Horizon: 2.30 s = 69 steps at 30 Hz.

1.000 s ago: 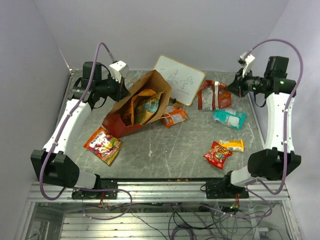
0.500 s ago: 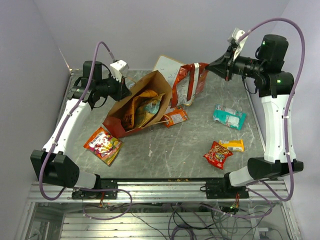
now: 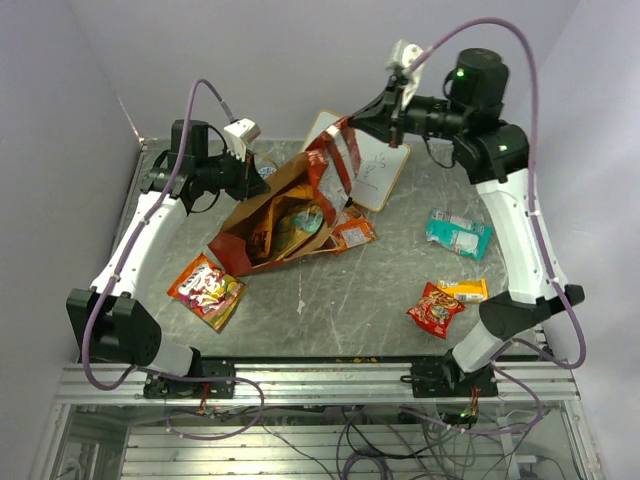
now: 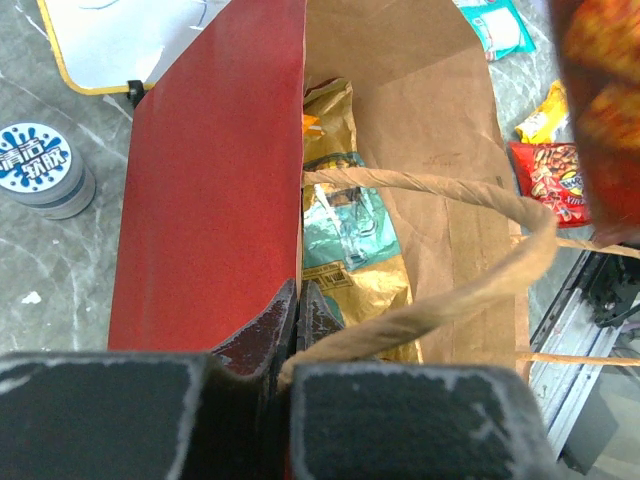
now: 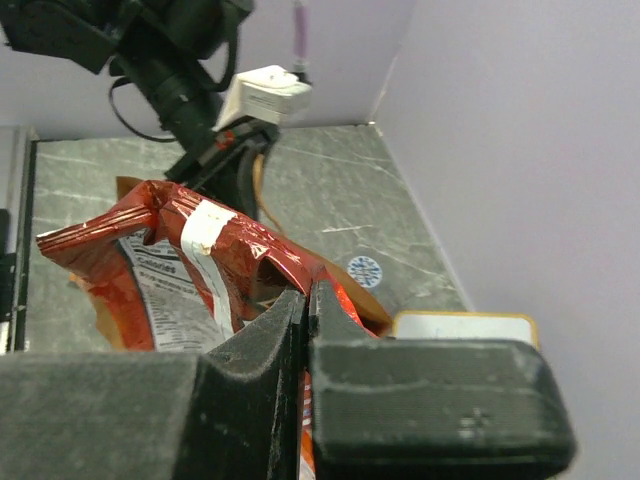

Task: Place the snacks into the paper bag
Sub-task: Place the snack in the paper bag.

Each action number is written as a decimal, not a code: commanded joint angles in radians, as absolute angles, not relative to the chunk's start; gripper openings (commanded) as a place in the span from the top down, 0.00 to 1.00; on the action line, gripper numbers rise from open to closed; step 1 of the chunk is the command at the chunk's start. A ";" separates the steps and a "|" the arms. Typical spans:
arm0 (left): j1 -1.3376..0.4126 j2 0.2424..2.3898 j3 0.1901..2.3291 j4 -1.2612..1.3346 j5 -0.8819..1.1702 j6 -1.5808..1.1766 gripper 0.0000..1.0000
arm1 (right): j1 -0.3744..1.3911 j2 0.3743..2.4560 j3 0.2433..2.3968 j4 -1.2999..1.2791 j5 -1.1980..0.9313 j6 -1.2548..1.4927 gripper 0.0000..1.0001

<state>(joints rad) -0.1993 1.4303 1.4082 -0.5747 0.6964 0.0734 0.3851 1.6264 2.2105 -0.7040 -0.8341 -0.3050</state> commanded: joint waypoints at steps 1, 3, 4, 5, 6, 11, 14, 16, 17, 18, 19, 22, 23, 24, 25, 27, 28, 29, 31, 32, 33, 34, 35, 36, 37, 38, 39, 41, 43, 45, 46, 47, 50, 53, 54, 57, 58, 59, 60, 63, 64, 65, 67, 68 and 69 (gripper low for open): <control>-0.209 1.460 1.480 -0.536 0.755 0.026 0.93 | 0.483 1.654 2.217 -0.652 -0.762 -0.322 1.00; -0.209 1.472 1.493 -0.539 0.752 0.010 0.93 | 0.533 1.668 2.206 -0.633 -0.758 -0.322 1.00; -0.209 1.476 1.494 -0.539 0.752 0.005 0.93 | 0.549 1.677 2.208 -0.631 -0.756 -0.322 1.00; -0.209 1.478 1.495 -0.537 0.753 0.001 0.93 | 0.562 1.686 2.210 -0.626 -0.751 -0.317 1.00; -0.209 1.478 1.492 -0.531 0.753 -0.003 0.93 | 0.575 1.693 2.209 -0.618 -0.749 -0.311 1.00; -0.209 1.474 1.481 -0.517 0.758 -0.026 0.93 | 0.645 1.715 2.172 -0.599 -0.618 -0.345 1.00; -0.209 1.472 1.480 -0.517 0.762 -0.036 0.93 | 0.665 1.715 2.117 -0.582 -0.529 -0.372 1.00; -0.209 1.475 1.482 -0.517 0.764 -0.045 0.93 | 0.667 1.713 2.074 -0.565 -0.526 -0.381 1.00; -0.209 1.477 1.484 -0.517 0.767 -0.048 0.93 | 0.668 1.710 2.046 -0.553 -0.524 -0.384 1.00; -0.209 1.479 1.486 -0.518 0.768 -0.051 0.93 | 0.668 1.708 2.022 -0.538 -0.522 -0.387 1.00; -0.209 1.481 1.488 -0.520 0.767 -0.054 0.93 | 0.669 1.707 1.999 -0.525 -0.519 -0.392 1.00; -0.209 1.493 1.502 -0.533 0.757 -0.061 0.93 | 0.669 1.712 1.963 -0.502 -0.506 -0.413 1.00; -0.209 1.497 1.508 -0.541 0.753 -0.061 0.93 | 0.669 1.713 1.956 -0.491 -0.497 -0.417 1.00; -0.209 1.501 1.515 -0.548 0.751 -0.061 0.93 | 0.670 1.715 1.953 -0.482 -0.485 -0.418 1.00; -0.209 1.504 1.518 -0.552 0.744 -0.063 0.93 | 0.669 1.717 1.954 -0.471 -0.469 -0.414 1.00; -0.209 1.508 1.520 -0.553 0.732 -0.068 0.93 | 0.670 1.723 1.959 -0.448 -0.433 -0.399 1.00; -0.209 1.510 1.520 -0.552 0.726 -0.073 0.93 | 0.670 1.726 1.963 -0.435 -0.414 -0.391 1.00; -0.208 1.512 1.519 -0.552 0.721 -0.077 0.93 | 0.669 1.728 1.967 -0.422 -0.398 -0.388 1.00; -0.209 1.514 1.516 -0.547 0.721 -0.087 0.93 | 0.669 1.735 1.975 -0.407 -0.373 -0.392 1.00; -0.208 1.516 1.515 -0.544 0.723 -0.093 0.93 | 0.669 1.738 1.978 -0.399 -0.364 -0.395 1.00; -0.209 1.518 1.513 -0.542 0.725 -0.098 0.93 | 0.668 1.740 1.980 -0.394 -0.358 -0.398 1.00; -0.209 1.520 1.514 -0.542 0.727 -0.101 0.93 | 0.670 1.742 1.982 -0.389 -0.353 -0.405 1.00; -0.208 1.523 1.514 -0.543 0.727 -0.104 0.93 | 0.670 1.744 1.982 -0.384 -0.348 -0.410 1.00; -0.209 1.526 1.515 -0.544 0.728 -0.106 0.93 | 0.669 1.748 1.981 -0.380 -0.343 -0.418 1.00; -0.209 1.529 1.516 -0.546 0.729 -0.107 0.93 | 0.669 1.751 1.978 -0.379 -0.345 -0.431 1.00; -0.209 1.531 1.517 -0.547 0.730 -0.108 0.93 | 0.669 1.753 1.971 -0.380 -0.348 -0.448 1.00; -0.209 1.533 1.519 -0.550 0.730 -0.109 0.93 | 0.669 1.754 1.963 -0.383 -0.356 -0.467 1.00; -0.207 1.538 1.525 -0.556 0.731 -0.112 0.93 | 0.670 1.754 1.940 -0.395 -0.379 -0.511 1.00; -0.207 1.541 1.530 -0.558 0.736 -0.115 0.93 | 0.672 1.749 1.915 -0.426 -0.400 -0.566 1.00; -0.207 1.542 1.532 -0.556 0.743 -0.121 0.93 | 0.675 1.744 1.896 -0.480 -0.440 -0.638 1.00; -0.207 1.542 1.534 -0.555 0.747 -0.125 0.93 | 0.679 1.740 1.886 -0.504 -0.454 -0.669 1.00; -0.207 1.543 1.534 -0.554 0.751 -0.127 0.93 | 0.687 1.735 1.879 -0.536 -0.472 -0.702 1.00; -0.207 1.543 1.532 -0.552 0.752 -0.127 0.93 | 0.724 1.719 1.848 -0.624 -0.497 -0.779 1.00; -0.207 1.541 1.528 -0.549 0.755 -0.126 0.93 | 0.770 1.712 1.803 -0.691 -0.479 -0.843 1.00; -0.207 1.539 1.527 -0.549 0.756 -0.126 0.93 | 0.787 1.708 1.785 -0.709 -0.471 -0.854 1.00; -0.206 1.533 1.526 -0.549 0.755 -0.121 0.93 | 0.832 1.697 1.723 -0.744 -0.457 -0.881 1.00; -0.206 1.532 1.526 -0.549 0.756 -0.119 0.93 | 0.842 1.693 1.704 -0.752 -0.457 -0.888 1.00; -0.206 1.533 1.526 -0.550 0.756 -0.118 0.93 | 0.851 1.689 1.689 -0.756 -0.458 -0.890 1.00; -0.206 1.533 1.526 -0.551 0.756 -0.118 0.93 | 0.855 1.686 1.674 -0.769 -0.464 -0.897 1.00; -0.205 1.537 1.529 -0.554 0.758 -0.113 0.93 | 0.861 1.677 1.652 -0.792 -0.466 -0.912 1.00; -0.205 1.538 1.529 -0.555 0.758 -0.113 0.93 | 0.861 1.673 1.647 -0.805 -0.460 -0.920 1.00; -0.206 1.539 1.529 -0.555 0.757 -0.112 0.93 | 0.860 1.671 1.646 -0.818 -0.452 -0.930 1.00; -0.206 1.540 1.529 -0.554 0.758 -0.111 0.93 | 0.860 1.668 1.641 -0.843 -0.444 -0.942 1.00; -0.206 1.540 1.528 -0.552 0.760 -0.114 0.93 | 0.861 1.670 1.639 -0.849 -0.439 -0.940 1.00; -0.206 1.539 1.527 -0.549 0.763 -0.117 0.93 | 0.860 1.674 1.637 -0.855 -0.437 -0.937 1.00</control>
